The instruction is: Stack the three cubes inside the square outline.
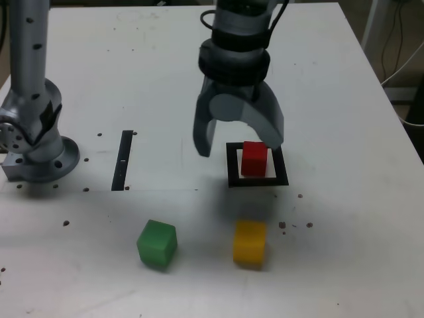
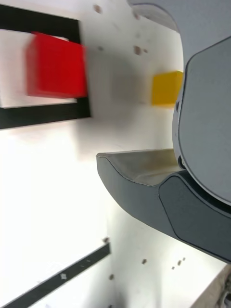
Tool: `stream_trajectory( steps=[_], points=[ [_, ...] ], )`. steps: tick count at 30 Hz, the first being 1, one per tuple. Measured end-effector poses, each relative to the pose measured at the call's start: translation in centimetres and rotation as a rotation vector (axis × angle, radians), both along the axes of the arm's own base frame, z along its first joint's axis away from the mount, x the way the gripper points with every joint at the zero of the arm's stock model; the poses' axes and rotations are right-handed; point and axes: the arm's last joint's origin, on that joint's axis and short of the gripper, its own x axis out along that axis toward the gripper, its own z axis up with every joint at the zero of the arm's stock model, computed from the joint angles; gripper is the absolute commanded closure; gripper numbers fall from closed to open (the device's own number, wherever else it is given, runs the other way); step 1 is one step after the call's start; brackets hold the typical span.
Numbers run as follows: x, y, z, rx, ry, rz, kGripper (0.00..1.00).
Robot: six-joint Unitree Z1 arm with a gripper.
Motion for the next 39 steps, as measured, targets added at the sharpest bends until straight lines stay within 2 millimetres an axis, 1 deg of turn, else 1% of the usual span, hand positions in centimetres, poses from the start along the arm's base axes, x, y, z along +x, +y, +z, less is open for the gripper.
stream_trajectory(
  steps=[7, 10, 13, 20, 23, 28, 31, 34, 39],
  points=[
    [-0.7, -3.5, 0.5, -0.020, -0.007, -0.029, 0.01],
    [-0.6, -4.0, 0.8, -0.024, -0.014, -0.028, 0.01],
    [-0.6, -5.3, 1.0, -0.028, -0.014, -0.035, 0.01],
    [0.0, -7.6, 0.7, -0.035, -0.006, -0.037, 0.01],
    [0.1, -8.9, 0.2, -0.033, 0.009, -0.040, 0.01],
    [0.4, -10.2, -0.2, -0.037, 0.019, -0.036, 0.01],
    [0.8, -10.9, -0.8, -0.038, 0.033, -0.038, 0.01],
    [1.1, -11.1, -1.4, -0.033, 0.048, -0.036, 0.01],
    [1.3, -11.2, -1.7, -0.034, 0.054, -0.035, 0.01]
  ],
)
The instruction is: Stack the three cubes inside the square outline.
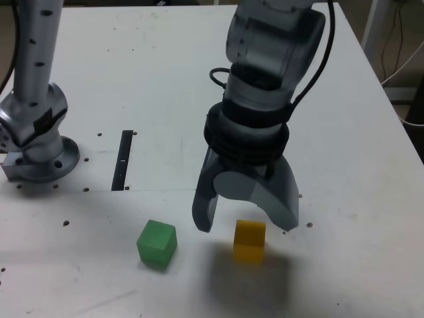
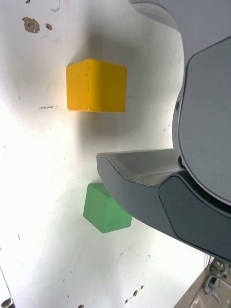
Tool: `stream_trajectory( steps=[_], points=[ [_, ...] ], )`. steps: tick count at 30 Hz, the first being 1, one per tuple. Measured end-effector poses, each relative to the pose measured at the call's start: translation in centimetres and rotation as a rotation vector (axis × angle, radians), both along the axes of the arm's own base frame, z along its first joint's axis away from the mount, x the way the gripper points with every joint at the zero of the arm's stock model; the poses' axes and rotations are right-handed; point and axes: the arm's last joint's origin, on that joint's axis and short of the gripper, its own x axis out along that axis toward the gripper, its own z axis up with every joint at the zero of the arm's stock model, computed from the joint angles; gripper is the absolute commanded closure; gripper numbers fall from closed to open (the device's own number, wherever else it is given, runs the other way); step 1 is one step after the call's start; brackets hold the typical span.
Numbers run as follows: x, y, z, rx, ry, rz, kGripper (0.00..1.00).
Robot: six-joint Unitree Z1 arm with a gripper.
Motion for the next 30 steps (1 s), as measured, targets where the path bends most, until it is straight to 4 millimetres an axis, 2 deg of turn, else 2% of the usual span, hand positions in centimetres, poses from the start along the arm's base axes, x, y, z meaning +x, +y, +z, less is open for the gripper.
stream_trajectory(
  steps=[19, 25, 30],
  points=[
    [1.5, -1.0, -4.4, -0.007, 0.059, -0.016, 0.04],
    [1.7, -1.1, -5.1, -0.021, 0.072, -0.023, 0.14],
    [1.7, -1.0, -5.3, -0.019, 0.076, -0.020, 0.31]
  ],
)
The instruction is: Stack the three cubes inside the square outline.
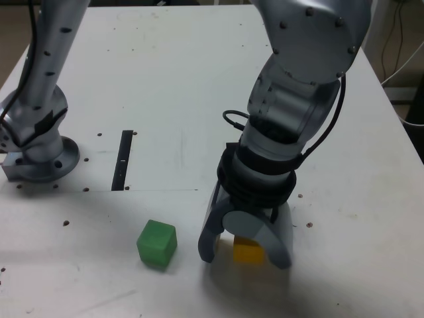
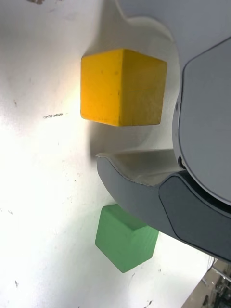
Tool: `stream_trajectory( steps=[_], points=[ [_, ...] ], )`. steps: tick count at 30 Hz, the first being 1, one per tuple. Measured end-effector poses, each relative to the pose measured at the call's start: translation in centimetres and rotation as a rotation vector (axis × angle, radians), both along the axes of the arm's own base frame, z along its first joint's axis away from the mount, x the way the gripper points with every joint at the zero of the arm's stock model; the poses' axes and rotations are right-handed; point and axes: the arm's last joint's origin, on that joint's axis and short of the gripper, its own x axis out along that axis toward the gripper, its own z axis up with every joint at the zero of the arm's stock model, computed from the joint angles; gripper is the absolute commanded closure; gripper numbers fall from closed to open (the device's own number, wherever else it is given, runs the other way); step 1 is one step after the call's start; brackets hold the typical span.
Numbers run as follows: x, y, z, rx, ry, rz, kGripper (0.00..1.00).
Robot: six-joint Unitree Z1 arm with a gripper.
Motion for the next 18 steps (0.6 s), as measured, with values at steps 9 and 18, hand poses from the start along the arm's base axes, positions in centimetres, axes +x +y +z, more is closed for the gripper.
stream_trajectory(
  steps=[9, 18],
  points=[
    [0.25, 0.35, 0.11, 0.005, -0.009, -0.012, 0.62],
    [0.28, 0.33, 0.11, 0.003, -0.011, -0.014, 0.62]
  ],
)
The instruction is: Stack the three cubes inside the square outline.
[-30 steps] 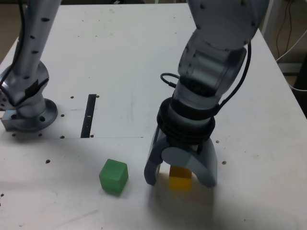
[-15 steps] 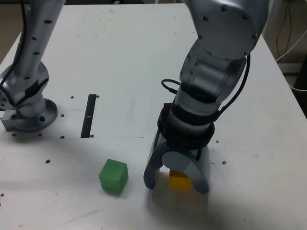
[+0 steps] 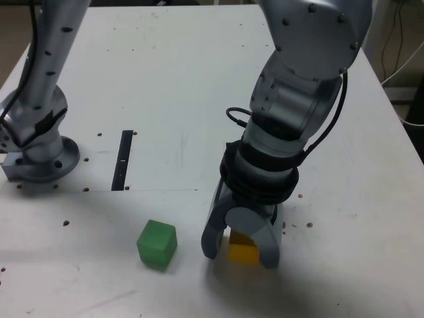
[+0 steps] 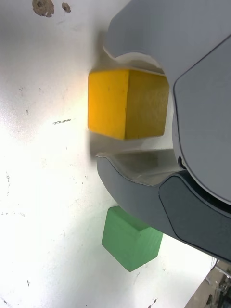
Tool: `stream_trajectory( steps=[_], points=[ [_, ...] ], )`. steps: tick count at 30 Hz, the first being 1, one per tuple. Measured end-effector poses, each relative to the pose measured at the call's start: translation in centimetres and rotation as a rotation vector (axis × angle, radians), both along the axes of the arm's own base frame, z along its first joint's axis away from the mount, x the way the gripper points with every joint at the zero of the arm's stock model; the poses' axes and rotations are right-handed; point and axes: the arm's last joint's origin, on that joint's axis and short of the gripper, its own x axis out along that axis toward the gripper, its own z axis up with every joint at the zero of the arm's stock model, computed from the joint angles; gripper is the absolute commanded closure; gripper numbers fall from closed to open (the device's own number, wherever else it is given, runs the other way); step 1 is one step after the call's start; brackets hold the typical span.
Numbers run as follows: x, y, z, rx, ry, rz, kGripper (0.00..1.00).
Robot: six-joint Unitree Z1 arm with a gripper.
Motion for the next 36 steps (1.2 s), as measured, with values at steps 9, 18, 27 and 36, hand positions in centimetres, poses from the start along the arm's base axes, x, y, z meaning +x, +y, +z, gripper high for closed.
stream_trajectory(
  steps=[9, 18, 27, 36],
  points=[
    [0.0, 0.0, 0.0, 0.000, -0.002, -0.001, 0.62],
    [0.0, 0.1, 0.8, 0.009, -0.009, -0.007, 0.62],
    [-0.5, 1.8, 4.5, 0.050, -0.041, 0.010, 0.62],
    [-0.7, 5.8, 7.6, 0.078, -0.074, 0.055, 0.62]
  ],
)
